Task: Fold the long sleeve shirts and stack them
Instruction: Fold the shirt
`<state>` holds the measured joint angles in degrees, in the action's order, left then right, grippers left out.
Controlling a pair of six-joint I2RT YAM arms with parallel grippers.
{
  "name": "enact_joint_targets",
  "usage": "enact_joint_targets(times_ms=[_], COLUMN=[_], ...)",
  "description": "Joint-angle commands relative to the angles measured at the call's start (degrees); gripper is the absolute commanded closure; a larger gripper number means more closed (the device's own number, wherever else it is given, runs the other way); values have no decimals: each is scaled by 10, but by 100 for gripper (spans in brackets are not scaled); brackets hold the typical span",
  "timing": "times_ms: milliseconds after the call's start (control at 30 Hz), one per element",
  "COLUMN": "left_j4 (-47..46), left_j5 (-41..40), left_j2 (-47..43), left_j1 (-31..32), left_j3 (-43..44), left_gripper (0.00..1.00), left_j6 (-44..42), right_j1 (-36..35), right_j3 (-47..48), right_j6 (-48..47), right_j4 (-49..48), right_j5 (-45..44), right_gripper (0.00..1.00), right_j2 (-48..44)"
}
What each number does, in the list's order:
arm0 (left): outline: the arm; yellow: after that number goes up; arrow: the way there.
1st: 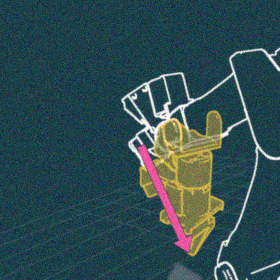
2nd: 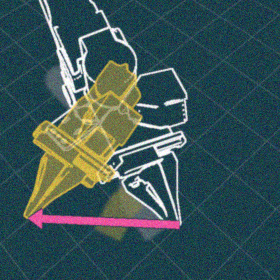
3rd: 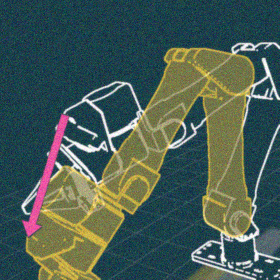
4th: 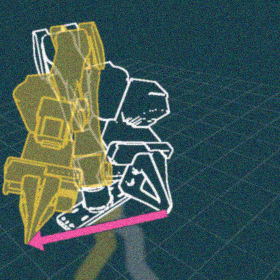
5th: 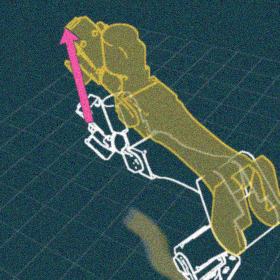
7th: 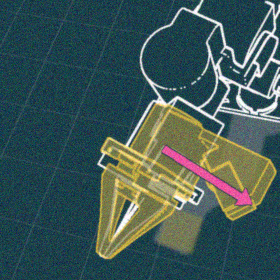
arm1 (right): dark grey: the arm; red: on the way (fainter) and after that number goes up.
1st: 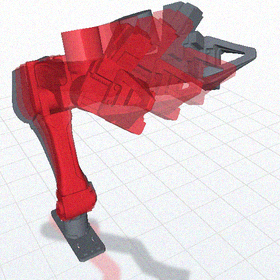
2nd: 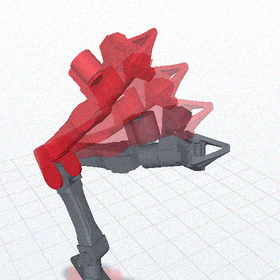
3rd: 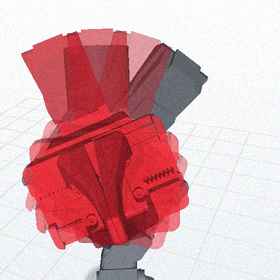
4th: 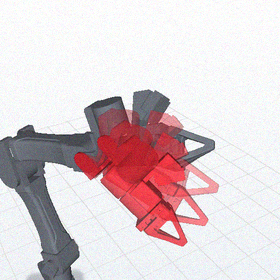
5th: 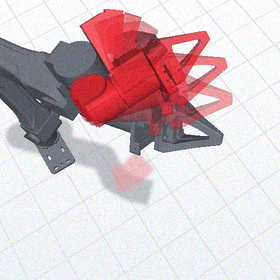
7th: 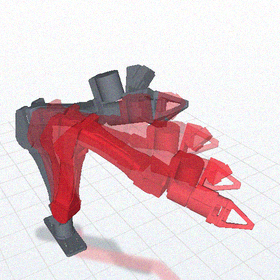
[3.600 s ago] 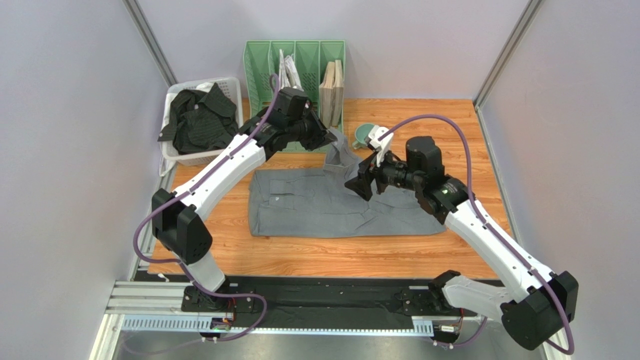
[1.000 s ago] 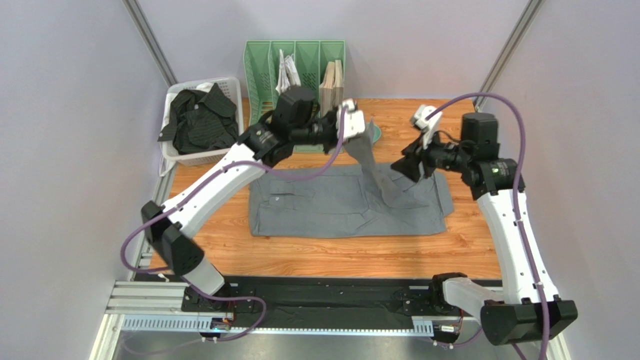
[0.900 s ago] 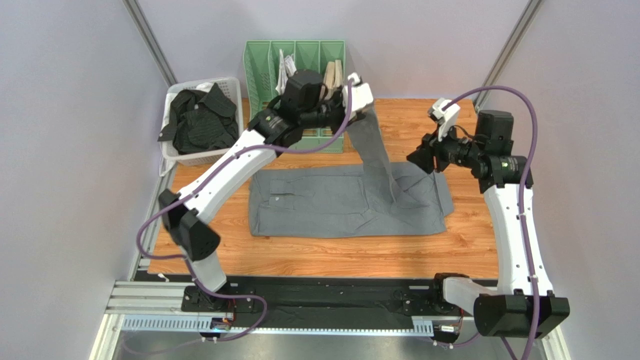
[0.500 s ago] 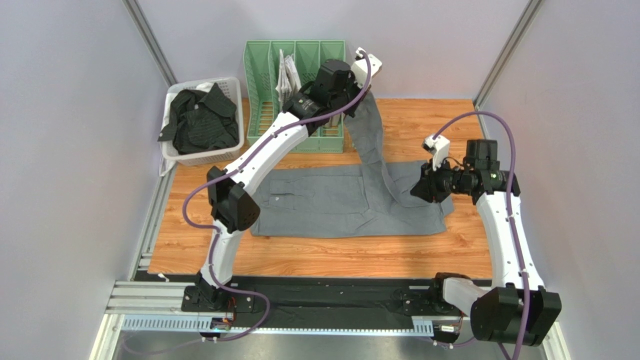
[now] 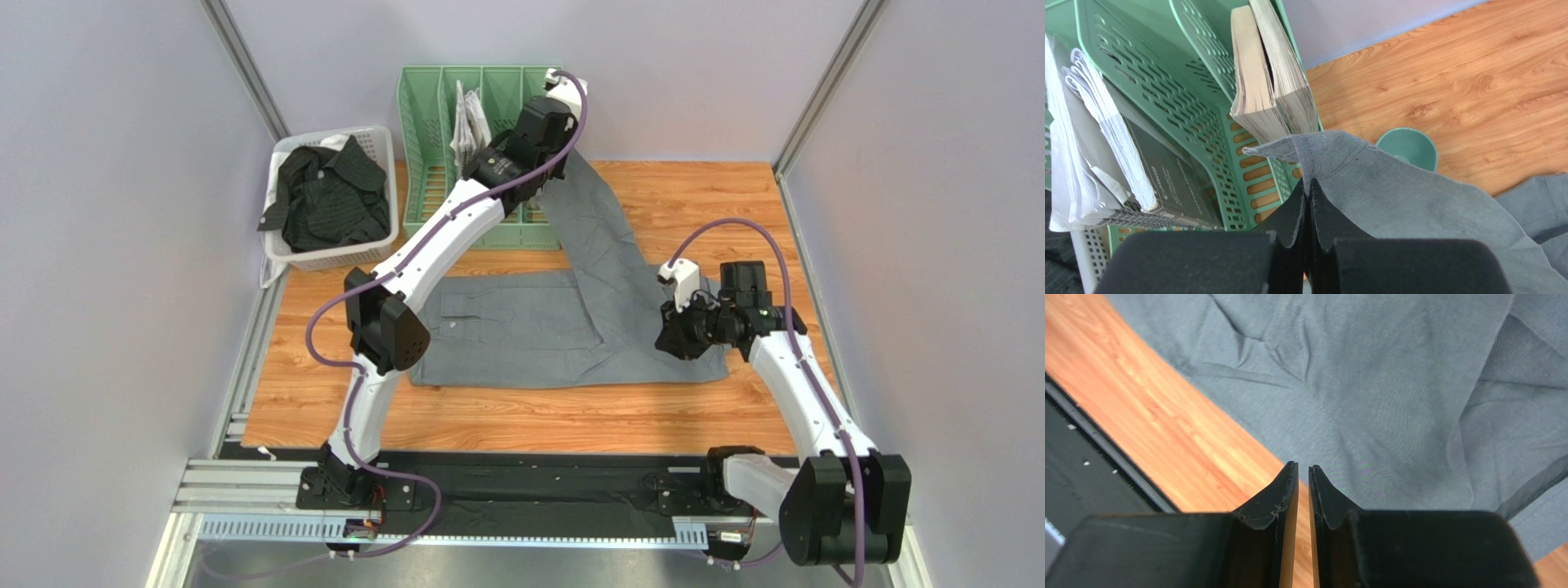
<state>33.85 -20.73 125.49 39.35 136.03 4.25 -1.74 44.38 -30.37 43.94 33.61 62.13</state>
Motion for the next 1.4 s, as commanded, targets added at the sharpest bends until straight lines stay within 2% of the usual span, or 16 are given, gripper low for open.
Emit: enact_joint_targets(times_ms=[0, 167, 267, 333, 400, 500, 533, 633, 733, 767, 867, 1000, 1100, 1133, 1233, 1367], left_j4=[-22, -76, -92, -86, -70, -76, -73, -44, 9, 46, 116, 144, 158, 162, 153, 133], left_j5=[45, 172, 195, 227, 306, 413, 437, 526, 609, 626, 639, 632, 606, 596, 582, 570], left_j2=[-43, -98, -116, -129, -155, -213, -229, -289, -341, -351, -379, -408, -409, -409, -413, -409], left_j1=[1, 2, 1, -2, -7, -11, -12, -17, -35, -38, -52, -63, -68, -71, -91, -111], left_j3=[-37, -129, -141, -141, -151, -217, -255, -338, -413, -428, -487, -562, -603, -620, -652, -684], left_gripper=[100, 100, 100, 100, 100, 100, 100, 100, 100, 100, 100, 100, 100, 100, 100, 98], left_j6=[11, -24, -42, -83, -118, -195, -250, -344, -475, -552, -672, -859, -940, -991, -1066, -1108], right_j1=[-8, 0, 2, 11, 39, 63, 70, 96, 118, 127, 143, 154, 153, 153, 153, 153], right_j3=[-3, -7, -13, -8, -4, 7, 11, 27, 41, 47, 54, 64, 72, 76, 84, 86], right_j6=[19, 39, 47, 51, 41, 8, -3, -44, -91, -100, -124, -125, -117, -116, -117, -123], right_j4=[-110, -153, -177, -178, -165, -119, -103, -46, 4, 14, 41, 45, 48, 51, 57, 65], right_j5=[-63, -116, -147, -145, -117, -72, -58, -32, -24, -24, -21, -14, -8, -7, -9, -11], right_gripper=[85, 85, 84, 84, 84, 83, 83, 84, 84, 84, 84, 83, 82, 82, 82, 81], right_j2=[48, 109, 137, 156, 148, 129, 116, 89, 79, 79, 87, 107, 126, 130, 142, 150])
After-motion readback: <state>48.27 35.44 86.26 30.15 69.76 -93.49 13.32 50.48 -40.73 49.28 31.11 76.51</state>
